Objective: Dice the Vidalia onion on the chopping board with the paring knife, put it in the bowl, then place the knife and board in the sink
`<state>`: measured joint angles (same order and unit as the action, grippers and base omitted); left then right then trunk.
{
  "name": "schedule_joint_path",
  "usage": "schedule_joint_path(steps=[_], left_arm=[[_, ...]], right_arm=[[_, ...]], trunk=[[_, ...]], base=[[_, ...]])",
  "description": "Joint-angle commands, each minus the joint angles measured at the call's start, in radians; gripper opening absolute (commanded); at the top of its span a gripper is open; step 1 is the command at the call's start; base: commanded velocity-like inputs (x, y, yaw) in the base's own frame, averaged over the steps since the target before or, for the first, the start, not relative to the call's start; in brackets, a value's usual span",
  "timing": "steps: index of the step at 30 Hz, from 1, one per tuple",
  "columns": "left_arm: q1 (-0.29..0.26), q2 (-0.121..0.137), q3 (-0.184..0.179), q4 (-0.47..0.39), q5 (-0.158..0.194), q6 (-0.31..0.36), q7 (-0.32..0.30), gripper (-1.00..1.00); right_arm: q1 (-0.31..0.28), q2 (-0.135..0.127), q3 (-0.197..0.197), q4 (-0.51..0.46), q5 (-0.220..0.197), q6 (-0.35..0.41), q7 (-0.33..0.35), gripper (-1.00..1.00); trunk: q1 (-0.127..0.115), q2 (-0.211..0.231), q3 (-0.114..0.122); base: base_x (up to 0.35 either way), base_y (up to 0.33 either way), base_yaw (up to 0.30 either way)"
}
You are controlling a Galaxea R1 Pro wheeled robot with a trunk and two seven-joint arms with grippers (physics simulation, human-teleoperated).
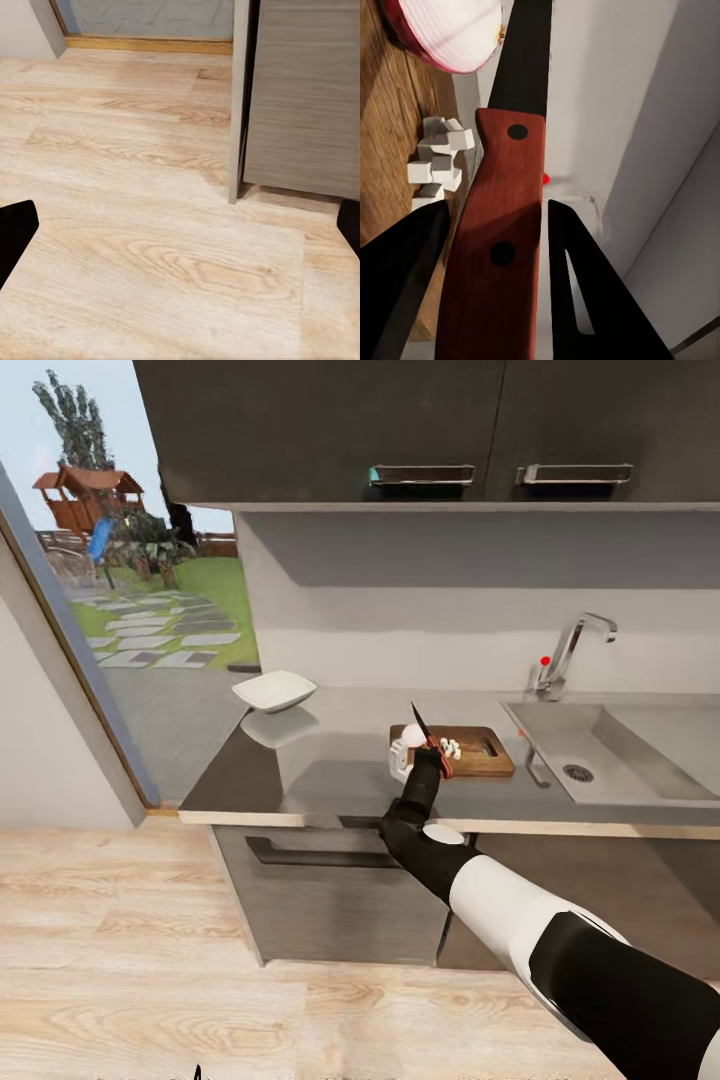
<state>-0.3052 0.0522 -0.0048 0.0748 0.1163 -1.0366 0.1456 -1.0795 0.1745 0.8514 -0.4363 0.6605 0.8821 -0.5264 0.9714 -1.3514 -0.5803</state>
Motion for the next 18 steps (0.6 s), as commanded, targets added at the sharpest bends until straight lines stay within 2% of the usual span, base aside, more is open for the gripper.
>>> schedule_joint_path(steps=[1,14,16,18], left_arm=[[-0.002,0.0,-0.001,0.003,0.005,-0.005,-0.003,1.0],[-0.002,0.0,-0.001,0.003,0.005,-0.005,-0.002,1.0],[-0.002,0.0,-0.001,0.003,0.005,-0.005,-0.003,1.0],[-0.002,0.0,-0.001,0.003,0.005,-0.005,-0.002,1.0]], right_arm=[[-0.002,0.0,0.006,0.002,-0.004,0.005,-0.004,-1.0],[-0.001,0.0,0.005,0.0,0.001,0.004,-0.008,-1.0],[-0.001,0.0,0.002,-0.012,0.002,0.004,-0.01,-1.0],[-0.001,0.0,-0.003,-0.065,0.003,0.007,-0.012,-1.0]], trunk=[[0.0,-0.001,-0.003],[0.0,-0.001,-0.013],[0.0,-0.001,-0.013],[0.0,-0.001,-0.013]], base=[[0.0,0.0,0.0],[0.0,0.0,0.0],[0.0,0.0,0.0],[0.0,0.0,0.0]])
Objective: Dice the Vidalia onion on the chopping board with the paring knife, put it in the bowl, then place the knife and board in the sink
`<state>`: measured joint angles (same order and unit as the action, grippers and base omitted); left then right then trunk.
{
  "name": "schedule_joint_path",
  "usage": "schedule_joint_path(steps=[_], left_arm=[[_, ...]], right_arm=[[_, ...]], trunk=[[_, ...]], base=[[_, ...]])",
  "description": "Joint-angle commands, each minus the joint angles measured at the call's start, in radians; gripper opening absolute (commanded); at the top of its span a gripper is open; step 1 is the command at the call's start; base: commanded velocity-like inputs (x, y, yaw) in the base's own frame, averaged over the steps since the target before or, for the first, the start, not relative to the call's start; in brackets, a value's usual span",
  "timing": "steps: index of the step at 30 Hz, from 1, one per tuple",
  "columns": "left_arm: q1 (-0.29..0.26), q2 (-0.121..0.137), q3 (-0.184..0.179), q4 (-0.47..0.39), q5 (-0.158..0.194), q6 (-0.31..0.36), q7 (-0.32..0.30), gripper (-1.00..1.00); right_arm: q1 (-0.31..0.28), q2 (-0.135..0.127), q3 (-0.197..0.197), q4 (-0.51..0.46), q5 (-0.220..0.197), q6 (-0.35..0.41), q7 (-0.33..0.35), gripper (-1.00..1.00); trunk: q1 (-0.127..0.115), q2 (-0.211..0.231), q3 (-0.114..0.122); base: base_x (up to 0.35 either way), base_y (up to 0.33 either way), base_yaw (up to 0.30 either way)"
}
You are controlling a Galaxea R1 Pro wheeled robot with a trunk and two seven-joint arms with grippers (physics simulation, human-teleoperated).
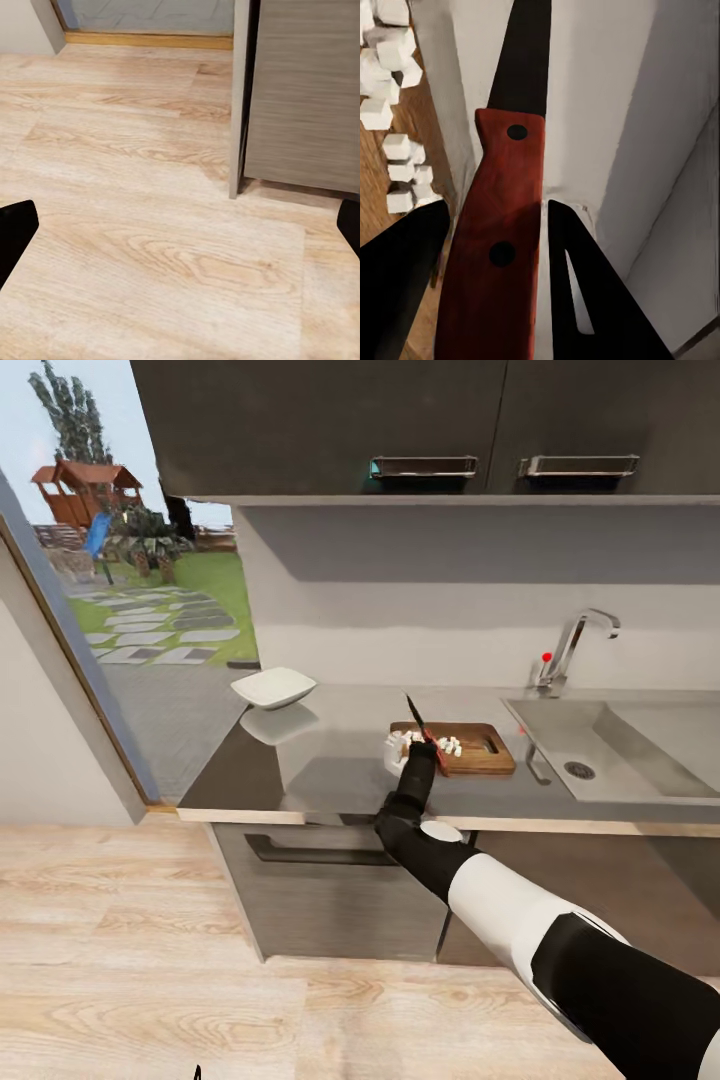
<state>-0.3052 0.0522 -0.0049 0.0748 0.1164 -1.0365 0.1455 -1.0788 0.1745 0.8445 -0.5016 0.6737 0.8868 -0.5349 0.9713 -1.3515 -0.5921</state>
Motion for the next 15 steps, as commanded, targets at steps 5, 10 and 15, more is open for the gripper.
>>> schedule_joint_path(steps=[5,10,15], left_arm=[[-0.002,0.0,-0.001,0.003,0.005,-0.005,-0.003,1.0],[-0.002,0.0,-0.001,0.003,0.005,-0.005,-0.002,1.0],[-0.002,0.0,-0.001,0.005,0.005,-0.004,-0.002,1.0]], right_arm=[[-0.001,0.0,-0.217,-0.356,-0.008,0.056,-0.002,-1.0],[-0.001,0.0,-0.548,-0.666,-0.013,0.061,0.054,-1.0],[-0.001,-0.121,-0.869,-0.749,-0.017,0.058,0.579,-1.0]], trunk=[[0.0,-0.001,-0.001],[0.0,-0.001,-0.001],[0.0,-0.001,-0.001]], base=[[0.0,0.0,0.0],[0.0,0.0,0.0],[0.0,0.0,0.0]])
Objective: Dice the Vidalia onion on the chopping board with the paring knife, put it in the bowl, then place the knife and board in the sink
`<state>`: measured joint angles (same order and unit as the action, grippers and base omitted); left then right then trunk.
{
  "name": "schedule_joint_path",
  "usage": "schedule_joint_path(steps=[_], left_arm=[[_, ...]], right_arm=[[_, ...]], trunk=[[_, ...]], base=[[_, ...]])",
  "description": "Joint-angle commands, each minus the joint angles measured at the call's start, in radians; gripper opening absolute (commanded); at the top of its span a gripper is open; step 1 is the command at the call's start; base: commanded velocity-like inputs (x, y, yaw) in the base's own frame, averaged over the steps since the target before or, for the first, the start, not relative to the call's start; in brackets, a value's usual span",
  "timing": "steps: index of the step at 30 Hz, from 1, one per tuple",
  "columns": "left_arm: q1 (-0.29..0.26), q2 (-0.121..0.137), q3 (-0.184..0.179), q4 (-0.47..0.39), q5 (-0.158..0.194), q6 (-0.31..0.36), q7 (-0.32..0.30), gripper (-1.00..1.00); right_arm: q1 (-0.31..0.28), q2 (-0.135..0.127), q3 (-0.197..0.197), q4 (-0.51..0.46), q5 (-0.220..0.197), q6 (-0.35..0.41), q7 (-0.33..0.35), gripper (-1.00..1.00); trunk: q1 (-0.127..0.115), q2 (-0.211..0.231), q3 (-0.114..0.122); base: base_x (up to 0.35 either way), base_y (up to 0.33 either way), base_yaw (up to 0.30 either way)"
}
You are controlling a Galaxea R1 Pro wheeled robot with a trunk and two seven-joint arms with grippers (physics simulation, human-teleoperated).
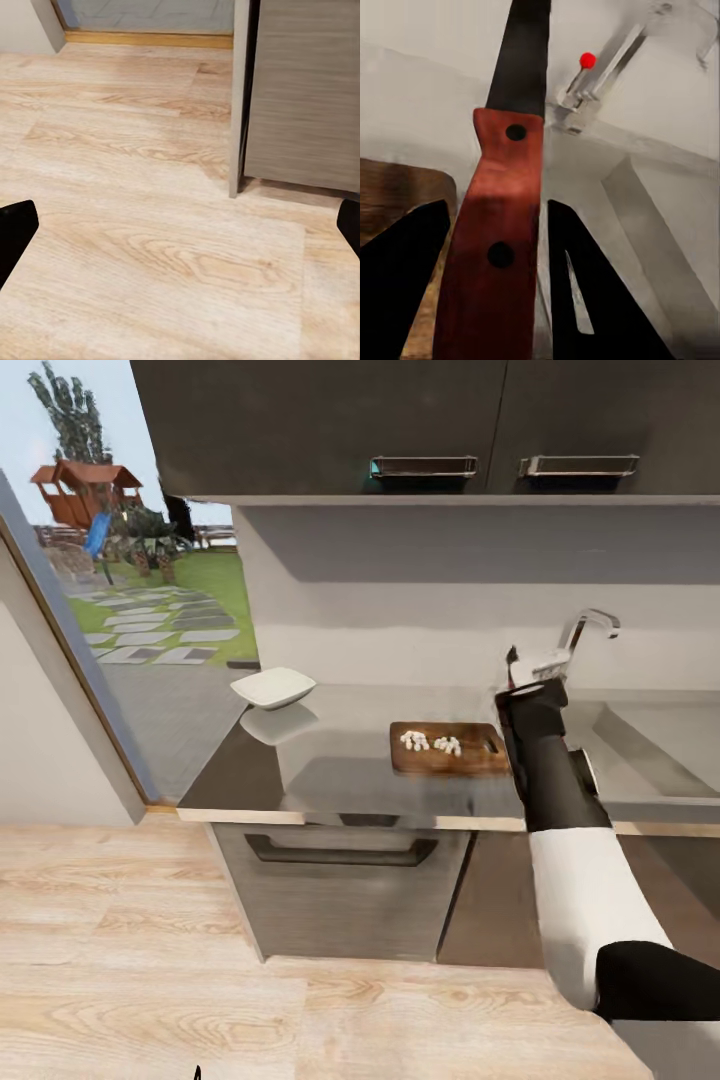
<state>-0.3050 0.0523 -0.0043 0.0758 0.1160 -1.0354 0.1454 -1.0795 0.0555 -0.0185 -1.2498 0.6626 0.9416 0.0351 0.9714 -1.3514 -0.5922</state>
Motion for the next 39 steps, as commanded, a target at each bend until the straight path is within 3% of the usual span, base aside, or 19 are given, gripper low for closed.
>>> schedule_joint_path(steps=[1,3,4,6,9,12,15,18,21,29,39], left_arm=[[-0.002,-0.001,-0.002,0.004,0.005,-0.005,-0.002,1.0],[-0.002,-0.001,-0.002,0.004,0.005,-0.005,-0.002,1.0],[-0.002,-0.003,-0.002,0.004,0.005,-0.005,-0.002,1.0],[-0.002,-0.008,-0.002,0.004,0.005,-0.005,-0.002,1.0],[-0.002,-0.012,-0.002,0.004,0.005,-0.005,-0.003,1.0],[-0.002,-0.012,-0.002,0.004,0.005,-0.004,-0.002,1.0],[-0.002,-0.012,-0.002,0.003,0.005,0.012,-0.002,1.0],[-0.002,-0.014,-0.003,0.0,0.001,0.222,-0.006,1.0],[-0.002,-0.011,0.001,-0.002,0.001,0.289,-0.005,1.0],[-0.002,-0.006,0.002,-0.003,0.004,0.302,-0.003,1.0],[-0.002,-0.006,0.003,-0.003,0.004,0.303,-0.003,1.0]], right_arm=[[-0.001,-0.044,-0.057,-0.003,-0.007,0.002,0.102,-1.0],[-0.001,-0.107,-0.109,-0.003,-0.012,0.002,0.239,-1.0],[-0.001,-0.124,-0.119,-0.001,-0.015,0.002,0.299,-1.0],[-0.001,-0.144,-0.153,0.0,-0.017,0.0,0.4,-1.0],[0.0,-0.196,-0.248,-0.002,-0.019,-0.019,0.504,-1.0],[0.0,-0.231,-0.265,0.004,-0.019,-0.029,0.594,-1.0],[0.0,-0.24,-0.27,0.008,-0.019,-0.031,0.611,-1.0],[0.0,-0.249,-0.269,0.03,-0.021,-0.055,0.615,-1.0],[0.0,-0.251,-0.271,0.118,-0.02,-0.151,0.615,-1.0],[0.0,-0.253,-0.271,0.22,-0.02,-0.188,0.615,-1.0],[0.0,-0.269,-0.271,0.241,-0.02,-0.19,0.614,-1.0]], trunk=[[0.0,-0.001,-0.001],[0.0,-0.001,-0.001],[0.0,-0.001,-0.001],[0.0,-0.001,-0.001],[0.0,-0.001,-0.001],[0.0,-0.001,-0.001],[0.0,-0.001,-0.001],[0.0,-0.001,-0.001],[0.0,-0.001,-0.001],[0.0,-0.001,-0.001],[0.0,-0.001,-0.001]], base=[[0.0,0.0,0.0],[0.0,0.0,0.0],[0.0,0.0,0.0],[0.0,0.0,0.0],[0.0,0.0,0.0],[0.0,0.0,0.0],[0.0,0.0,0.0],[0.0,0.0,0.0],[0.103,-0.058,0.0],[0.226,-0.153,0.0],[-0.032,-0.253,0.0]])
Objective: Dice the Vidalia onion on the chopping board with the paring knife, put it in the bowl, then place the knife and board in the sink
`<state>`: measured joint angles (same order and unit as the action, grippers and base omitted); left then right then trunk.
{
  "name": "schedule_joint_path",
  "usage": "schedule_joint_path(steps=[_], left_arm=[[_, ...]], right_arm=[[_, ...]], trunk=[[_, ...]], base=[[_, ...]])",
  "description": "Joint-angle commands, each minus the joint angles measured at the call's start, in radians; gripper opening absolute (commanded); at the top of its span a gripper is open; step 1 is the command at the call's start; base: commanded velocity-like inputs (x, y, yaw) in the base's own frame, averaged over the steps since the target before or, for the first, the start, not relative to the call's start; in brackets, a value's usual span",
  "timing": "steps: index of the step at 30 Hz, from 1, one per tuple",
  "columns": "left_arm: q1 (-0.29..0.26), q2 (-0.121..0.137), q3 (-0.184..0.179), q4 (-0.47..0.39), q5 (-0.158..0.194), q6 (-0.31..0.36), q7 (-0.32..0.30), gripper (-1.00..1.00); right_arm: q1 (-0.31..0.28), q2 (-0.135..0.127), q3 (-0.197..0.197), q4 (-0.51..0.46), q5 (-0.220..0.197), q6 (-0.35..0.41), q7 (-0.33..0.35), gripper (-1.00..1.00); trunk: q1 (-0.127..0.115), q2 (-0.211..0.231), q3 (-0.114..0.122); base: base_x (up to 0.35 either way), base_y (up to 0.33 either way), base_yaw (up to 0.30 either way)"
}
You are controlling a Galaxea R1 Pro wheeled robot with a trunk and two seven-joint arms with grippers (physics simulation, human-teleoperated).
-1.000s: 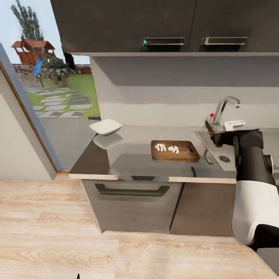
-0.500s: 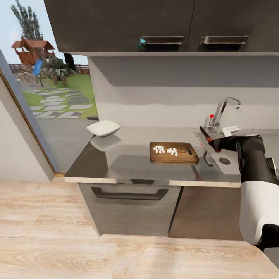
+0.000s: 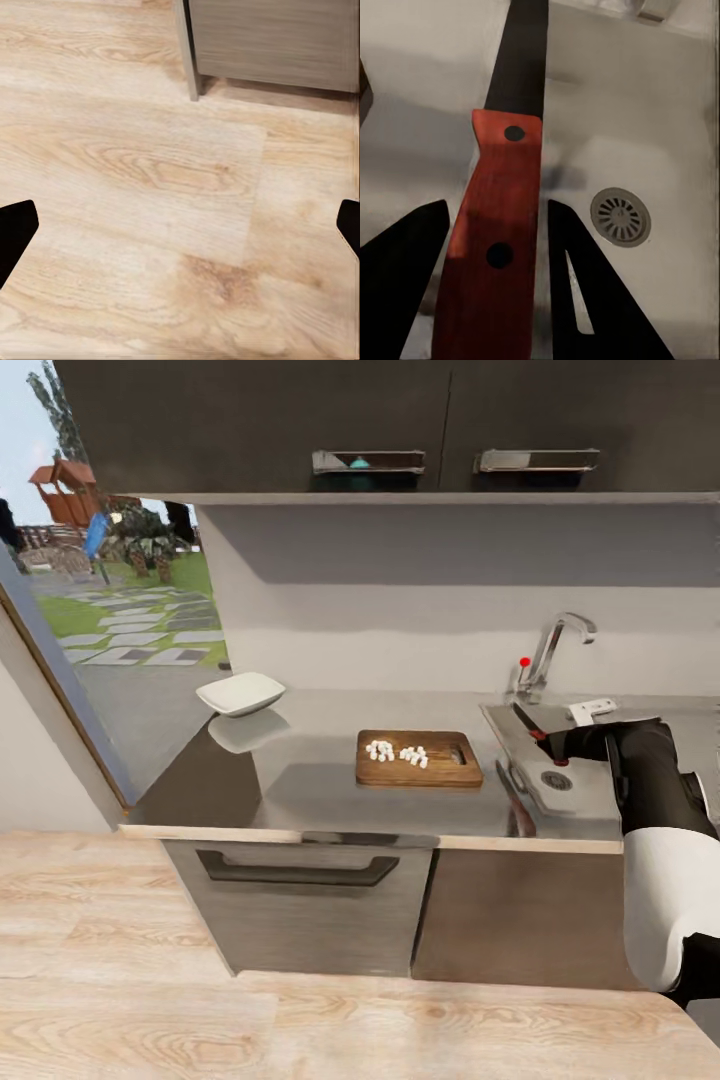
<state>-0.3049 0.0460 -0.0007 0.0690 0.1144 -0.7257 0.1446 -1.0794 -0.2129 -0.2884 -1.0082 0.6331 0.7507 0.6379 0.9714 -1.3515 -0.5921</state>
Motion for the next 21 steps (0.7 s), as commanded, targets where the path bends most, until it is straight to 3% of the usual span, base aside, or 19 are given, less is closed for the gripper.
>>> schedule_joint_path(steps=[1,7,10,13,15,16,17,21], left_arm=[[-0.002,0.0,-0.001,0.004,0.005,-0.006,-0.002,1.0],[-0.002,0.0,0.002,0.003,0.005,-0.006,-0.002,1.0],[-0.002,0.0,0.002,0.003,0.005,-0.008,-0.002,1.0],[-0.002,0.0,0.002,0.003,0.005,-0.009,-0.002,1.0],[-0.002,0.0,0.002,0.002,0.005,-0.009,-0.002,1.0],[-0.002,0.0,0.002,0.002,0.005,-0.009,-0.002,1.0],[-0.002,0.0,0.002,0.002,0.005,-0.009,-0.002,1.0],[-0.002,0.0,-0.001,0.003,0.005,-0.009,-0.002,1.0]], right_arm=[[-0.001,0.0,-0.002,0.0,0.01,0.001,0.011,-1.0],[-0.001,0.002,-0.002,0.051,0.011,-0.016,0.009,-1.0],[-0.001,0.001,-0.003,0.166,0.011,-0.116,0.004,-1.0],[-0.001,0.001,-0.02,0.218,0.01,-0.184,0.003,-1.0],[-0.001,0.001,-0.096,0.256,0.01,-0.216,0.002,-1.0],[-0.001,0.001,-0.153,0.275,0.011,-0.251,-0.001,-1.0],[-0.001,0.001,-0.179,0.284,0.011,-0.27,-0.007,-1.0],[-0.001,0.0,-0.206,0.315,0.011,-0.293,-0.074,-1.0]], trunk=[[0.0,-0.001,-0.001],[0.0,-0.001,-0.001],[0.0,-0.001,-0.001],[0.0,-0.001,-0.001],[0.0,-0.001,-0.001],[0.0,-0.001,-0.001],[0.0,-0.001,-0.001],[0.0,-0.001,-0.001]], base=[[-0.006,-0.268,0.0],[0.132,-0.209,0.0],[0.12,-0.116,0.0],[0.013,-0.013,0.0],[0.002,-0.002,0.0],[0.0,0.0,0.0],[0.0,0.0,0.0],[0.0,0.0,0.0]])
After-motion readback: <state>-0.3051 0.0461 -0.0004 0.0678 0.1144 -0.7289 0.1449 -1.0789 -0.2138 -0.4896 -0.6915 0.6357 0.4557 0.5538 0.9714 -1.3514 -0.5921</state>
